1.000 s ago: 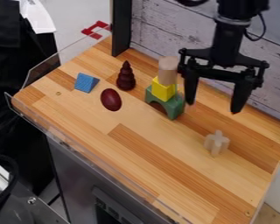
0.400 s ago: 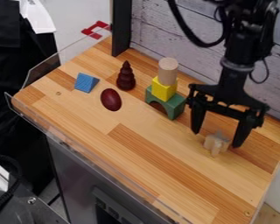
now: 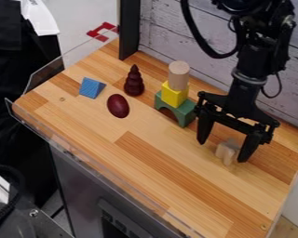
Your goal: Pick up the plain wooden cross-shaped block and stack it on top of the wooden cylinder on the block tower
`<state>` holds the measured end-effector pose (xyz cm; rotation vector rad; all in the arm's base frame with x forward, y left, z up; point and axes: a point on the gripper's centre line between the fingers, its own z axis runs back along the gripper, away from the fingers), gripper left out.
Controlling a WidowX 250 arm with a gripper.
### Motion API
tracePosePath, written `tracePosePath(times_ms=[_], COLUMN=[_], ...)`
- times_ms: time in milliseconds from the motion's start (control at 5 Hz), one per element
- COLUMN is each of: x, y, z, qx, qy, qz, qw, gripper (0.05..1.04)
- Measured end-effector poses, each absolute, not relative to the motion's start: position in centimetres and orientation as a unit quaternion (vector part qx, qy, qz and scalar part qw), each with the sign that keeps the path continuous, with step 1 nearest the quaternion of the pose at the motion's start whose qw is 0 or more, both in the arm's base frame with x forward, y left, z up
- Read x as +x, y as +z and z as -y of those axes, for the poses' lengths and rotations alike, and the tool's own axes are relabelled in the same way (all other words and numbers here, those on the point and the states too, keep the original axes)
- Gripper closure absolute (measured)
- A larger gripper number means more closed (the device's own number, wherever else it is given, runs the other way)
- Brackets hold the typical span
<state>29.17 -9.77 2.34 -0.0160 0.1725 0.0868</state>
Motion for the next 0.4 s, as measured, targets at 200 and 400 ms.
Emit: tracePosePath(times_ms=[200, 400], x=[29.28, 29.24], y=[2.49, 1.89], z=[10.75, 11.62], qx=[-0.003, -0.007], qy=[0.017, 0.007], qz=[-0.079, -0.087], qw=[0.997, 0.996], gripper=[0.085, 0.126])
